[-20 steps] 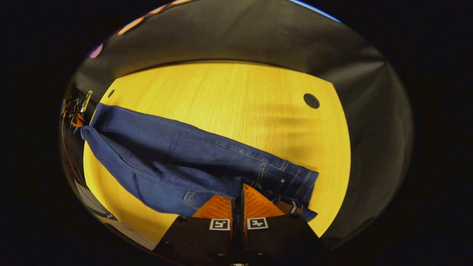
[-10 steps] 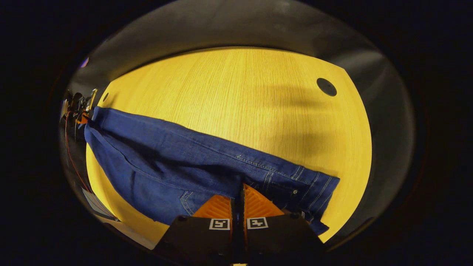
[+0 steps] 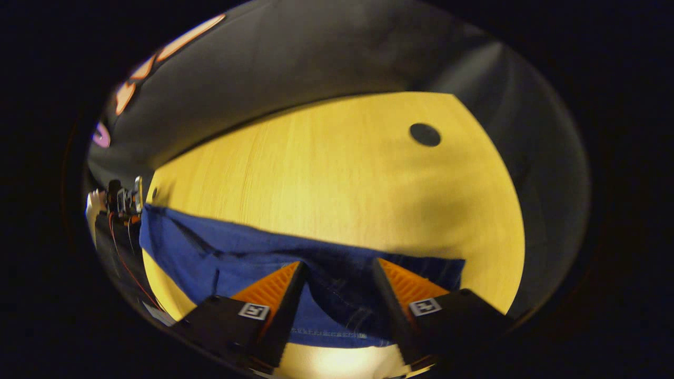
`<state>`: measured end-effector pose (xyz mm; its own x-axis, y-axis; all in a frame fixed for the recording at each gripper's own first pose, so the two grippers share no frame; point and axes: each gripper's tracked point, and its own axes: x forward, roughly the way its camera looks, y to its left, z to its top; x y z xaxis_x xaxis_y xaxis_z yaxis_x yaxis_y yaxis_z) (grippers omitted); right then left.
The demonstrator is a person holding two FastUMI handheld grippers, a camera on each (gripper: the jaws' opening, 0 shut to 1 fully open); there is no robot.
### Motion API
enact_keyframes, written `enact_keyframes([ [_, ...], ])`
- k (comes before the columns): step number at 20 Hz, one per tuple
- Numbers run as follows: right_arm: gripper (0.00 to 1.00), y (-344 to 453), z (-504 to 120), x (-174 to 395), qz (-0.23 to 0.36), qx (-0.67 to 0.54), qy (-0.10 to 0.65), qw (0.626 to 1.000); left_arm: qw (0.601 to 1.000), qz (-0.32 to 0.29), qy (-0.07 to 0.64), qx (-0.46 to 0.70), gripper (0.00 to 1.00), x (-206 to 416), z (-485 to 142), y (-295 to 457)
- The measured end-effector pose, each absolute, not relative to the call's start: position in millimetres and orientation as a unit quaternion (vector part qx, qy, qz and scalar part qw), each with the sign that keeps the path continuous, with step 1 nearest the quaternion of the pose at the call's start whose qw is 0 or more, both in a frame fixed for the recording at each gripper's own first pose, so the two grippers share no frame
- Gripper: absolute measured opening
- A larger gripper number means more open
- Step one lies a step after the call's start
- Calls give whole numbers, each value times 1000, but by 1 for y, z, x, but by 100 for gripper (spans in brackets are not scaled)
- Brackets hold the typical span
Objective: Grasp the waist and the cuffs of the jeans and fold them to make the two legs overlap; first hold the waist and fold one-third of the jeans toward the cuffs, then hold the cuffs and fold the remaining one-third in the same direction to finish folding.
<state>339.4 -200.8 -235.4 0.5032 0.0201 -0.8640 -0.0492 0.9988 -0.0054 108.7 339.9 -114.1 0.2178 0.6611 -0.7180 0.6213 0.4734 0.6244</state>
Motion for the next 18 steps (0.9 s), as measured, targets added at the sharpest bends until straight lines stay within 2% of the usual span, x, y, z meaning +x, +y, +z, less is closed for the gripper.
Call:
enact_keyframes([
  [2,100,-218,-209,352,-4,5,460,888,597,24,604,527,99,111,-109,345],
  [3,95,-227,-196,356,-12,9,444,896,604,27,593,532,94,116,-101,341],
  [5,99,-228,-188,348,-28,16,422,906,628,40,568,530,95,120,-98,341],
  [6,99,-231,-184,343,-34,22,415,909,652,50,550,519,95,122,-97,338],
  [7,94,-238,-180,340,-40,25,412,910,682,63,527,502,95,127,-94,332],
  [8,99,-246,-179,334,-49,27,411,910,714,74,502,483,95,131,-93,326],
  [11,99,-273,-181,304,-69,43,416,906,803,90,422,411,95,136,-89,291],
  [12,94,-279,-185,295,-73,50,422,902,833,91,392,381,95,137,-89,276],
  [13,99,-286,-191,287,-76,53,427,900,855,97,371,348,95,135,-92,264],
  [15,94,-295,-203,274,-76,59,435,895,889,112,344,281,95,128,-99,244],
  [16,99,-299,-209,269,-76,60,440,893,904,116,330,245,95,122,-106,230],
  [18,99,-308,-222,258,-73,50,453,887,923,130,307,192,95,114,-124,228],
])
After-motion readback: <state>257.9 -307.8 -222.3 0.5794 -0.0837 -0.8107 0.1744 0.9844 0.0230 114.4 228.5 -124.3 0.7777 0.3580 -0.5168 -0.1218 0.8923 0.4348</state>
